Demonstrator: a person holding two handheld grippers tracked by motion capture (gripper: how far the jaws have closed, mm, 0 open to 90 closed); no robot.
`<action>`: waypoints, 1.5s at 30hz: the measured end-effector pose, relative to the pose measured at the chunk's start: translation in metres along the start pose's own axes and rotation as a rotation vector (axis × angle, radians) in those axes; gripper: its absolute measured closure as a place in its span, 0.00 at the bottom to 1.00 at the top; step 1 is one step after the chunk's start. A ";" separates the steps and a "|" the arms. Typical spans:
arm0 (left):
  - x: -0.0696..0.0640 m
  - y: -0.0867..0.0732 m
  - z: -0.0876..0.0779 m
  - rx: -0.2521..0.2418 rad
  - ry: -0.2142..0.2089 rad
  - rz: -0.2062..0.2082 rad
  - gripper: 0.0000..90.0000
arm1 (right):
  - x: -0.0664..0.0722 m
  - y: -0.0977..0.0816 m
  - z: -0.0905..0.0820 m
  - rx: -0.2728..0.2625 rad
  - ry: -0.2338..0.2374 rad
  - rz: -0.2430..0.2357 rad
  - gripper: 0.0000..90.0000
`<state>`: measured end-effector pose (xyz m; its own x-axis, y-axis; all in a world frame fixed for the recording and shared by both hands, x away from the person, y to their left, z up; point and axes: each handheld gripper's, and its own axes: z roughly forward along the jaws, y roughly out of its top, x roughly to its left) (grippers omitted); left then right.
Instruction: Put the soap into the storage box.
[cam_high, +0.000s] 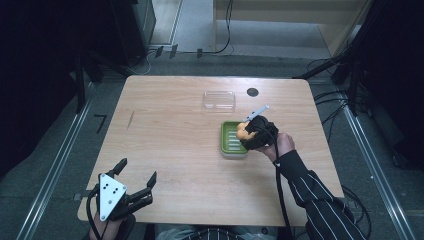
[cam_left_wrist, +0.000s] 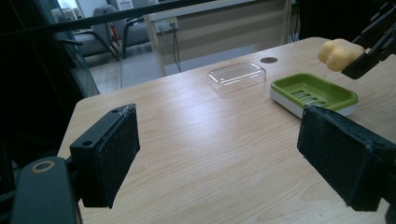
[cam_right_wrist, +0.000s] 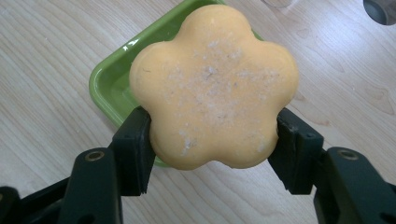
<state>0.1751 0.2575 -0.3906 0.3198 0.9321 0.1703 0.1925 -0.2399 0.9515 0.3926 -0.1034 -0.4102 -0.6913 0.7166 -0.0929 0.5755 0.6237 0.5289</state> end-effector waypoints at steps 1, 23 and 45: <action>0.000 0.000 0.000 0.001 0.001 0.000 0.15 | 0.000 0.001 0.000 0.000 0.000 0.000 0.45; 0.001 -0.001 -0.002 0.001 0.006 -0.002 0.15 | 0.003 0.021 0.019 0.050 0.028 -0.027 0.45; 0.001 0.000 -0.002 -0.002 0.006 -0.004 0.15 | 0.007 0.033 0.042 0.134 0.046 -0.052 0.44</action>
<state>0.1733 0.2588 -0.3903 0.3132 0.9348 0.1677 0.1921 -0.2353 0.9527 0.4250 -0.0644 -0.4288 -0.7394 0.6689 -0.0773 0.5892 0.6983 0.4065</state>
